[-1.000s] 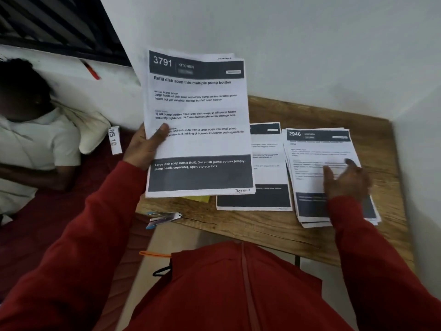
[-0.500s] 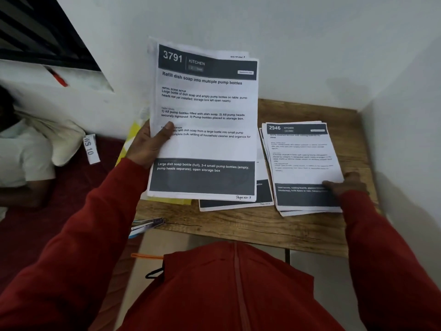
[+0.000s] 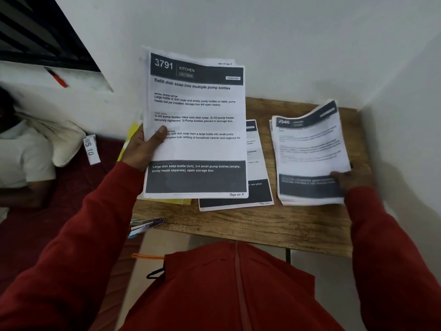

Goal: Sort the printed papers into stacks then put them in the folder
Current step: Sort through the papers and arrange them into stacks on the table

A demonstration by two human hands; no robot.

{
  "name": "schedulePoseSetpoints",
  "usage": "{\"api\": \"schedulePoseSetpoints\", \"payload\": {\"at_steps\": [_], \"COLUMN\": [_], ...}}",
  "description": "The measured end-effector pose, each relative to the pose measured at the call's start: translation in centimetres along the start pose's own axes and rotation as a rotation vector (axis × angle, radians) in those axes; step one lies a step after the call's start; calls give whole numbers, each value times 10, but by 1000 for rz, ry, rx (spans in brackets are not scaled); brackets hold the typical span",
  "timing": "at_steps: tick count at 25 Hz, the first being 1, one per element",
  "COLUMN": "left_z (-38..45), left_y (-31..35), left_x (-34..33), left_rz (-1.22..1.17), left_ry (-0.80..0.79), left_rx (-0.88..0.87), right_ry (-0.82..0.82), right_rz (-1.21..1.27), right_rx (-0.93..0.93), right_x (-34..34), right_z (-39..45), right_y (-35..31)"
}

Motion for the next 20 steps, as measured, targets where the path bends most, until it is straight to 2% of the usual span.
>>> {"api": "schedulePoseSetpoints", "payload": {"at_steps": [3, 6, 8, 10, 13, 16, 20], "left_z": [-1, -5, -11, -17, -25, -30, -33], "left_y": [-5, -12, -16, -17, -19, -25, -31], "left_x": [23, 50, 66, 79, 97, 109, 110], "left_rz": [59, 75, 91, 94, 89, 77, 47], "left_ry": [48, 100, 123, 150, 191, 203, 212], "left_rx": [30, 54, 64, 69, 80, 96, 109], "right_ry": [57, -107, -243, -299, -235, -136, -172], "right_rz": [376, 591, 510, 352, 4, -336, -293], "right_rx": [115, 137, 138, 114, 118, 170, 190], "right_x": [27, 2, -43, -90, -137, -155, -162], "right_z": [-33, -50, -62, -79, -93, -102, -109], "right_y": [-33, -59, -76, -82, -83, -83, -92]}}
Point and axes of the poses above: each hand's wrist, its own z-axis towards the middle knuckle, its own x-axis out of the back of the hand, y = z × x, the point moved 9 cm from there along z, towards the middle knuckle, and after that the axes turned 8 degrees about -x, right-handed, at the moved point
